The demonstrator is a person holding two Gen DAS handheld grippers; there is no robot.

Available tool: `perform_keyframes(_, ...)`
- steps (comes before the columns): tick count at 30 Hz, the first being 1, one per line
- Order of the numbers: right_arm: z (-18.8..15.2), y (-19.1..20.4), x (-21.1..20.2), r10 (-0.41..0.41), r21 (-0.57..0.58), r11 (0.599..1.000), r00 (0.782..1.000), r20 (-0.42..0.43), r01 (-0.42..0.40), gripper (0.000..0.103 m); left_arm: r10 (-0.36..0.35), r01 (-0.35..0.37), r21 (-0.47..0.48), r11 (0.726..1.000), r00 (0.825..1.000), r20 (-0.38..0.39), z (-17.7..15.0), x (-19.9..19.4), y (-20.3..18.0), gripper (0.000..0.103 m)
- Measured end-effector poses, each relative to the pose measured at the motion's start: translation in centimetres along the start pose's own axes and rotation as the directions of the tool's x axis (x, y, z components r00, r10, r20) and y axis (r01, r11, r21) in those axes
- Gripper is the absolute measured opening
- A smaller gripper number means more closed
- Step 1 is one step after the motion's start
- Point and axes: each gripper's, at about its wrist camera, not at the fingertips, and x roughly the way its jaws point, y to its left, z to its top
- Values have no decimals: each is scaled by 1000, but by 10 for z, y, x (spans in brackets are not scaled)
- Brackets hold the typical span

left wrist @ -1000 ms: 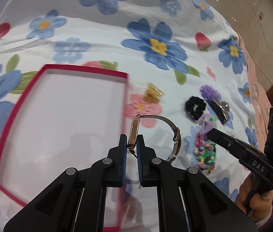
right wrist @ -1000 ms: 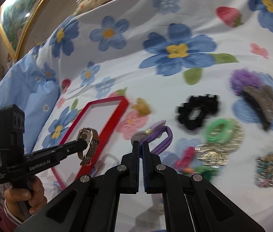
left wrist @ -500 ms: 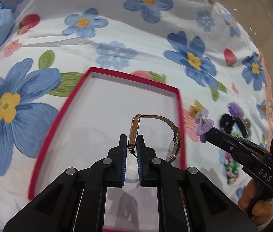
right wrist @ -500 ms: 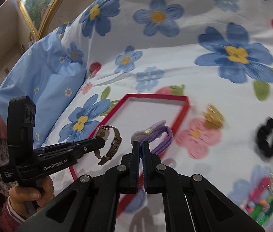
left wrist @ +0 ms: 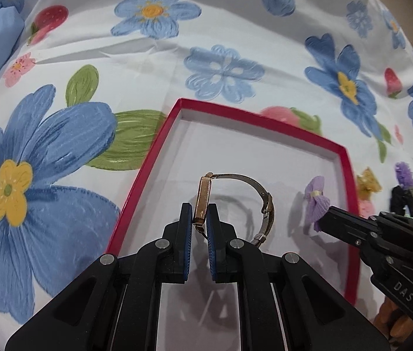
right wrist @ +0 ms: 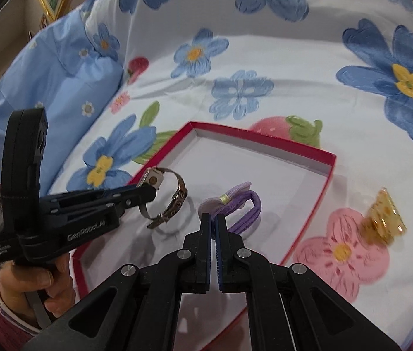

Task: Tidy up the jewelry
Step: 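Carry watch into red tray with left tool while right tool drops hair tie, then grasp yellow claw clip with left tool while right tool grasps black scrunchie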

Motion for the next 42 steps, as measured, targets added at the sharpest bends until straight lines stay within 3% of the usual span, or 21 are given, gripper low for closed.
perform_keyframes(6, 0, -4, 16, -20, -12, 1000, 998, -57, 19, 8, 10, -10, 8, 1000, 1000, -26, 0, 13, 1, 9)
perform_keyframes(15, 0, -2, 20, -24, -24, 999, 998, -56, 23, 8, 33, -32, 18, 999, 999, -24, 1, 14, -2, 10)
perform_keyframes(21, 2, -2, 18, -22, -14, 1000, 998, -55, 21, 8, 59, -59, 9, 998, 998, 5, 1, 3, 0, 35)
perform_keyframes(23, 1, -3, 10, -10, 4, 1000, 999, -40, 10, 10, 65, -65, 3, 998, 998, 19, 1, -5, 0, 38)
perform_keyframes(26, -1, -4, -6, 5, 28, 1000, 1000, -14, -5, 23, 58, -57, -5, 998, 998, 36, -1, -16, -1, 42)
perform_keyframes(27, -2, -3, -11, 9, 31, 999, 1000, -5, -9, 35, 55, -55, -6, 998, 998, 42, -3, -21, -2, 44)
perform_keyframes(28, -5, -3, -19, 14, 34, 999, 1000, 12, -14, 40, 51, -50, -7, 999, 998, 46, -4, -25, -4, 45)
perform_keyframes(32, -16, -6, -47, 28, 57, 998, 998, 50, -31, 40, 28, -27, -6, 1000, 998, 60, -10, -38, -14, 50)
perform_keyframes(39, -43, -33, -97, -19, 145, 989, 994, 112, 2, 53, -37, 36, 15, 999, 997, 69, -21, -58, -42, 53)
perform_keyframes(42, -53, -49, -115, -55, 191, 981, 991, 123, 31, 64, -66, 64, 38, 997, 995, 75, -24, -65, -60, 55)
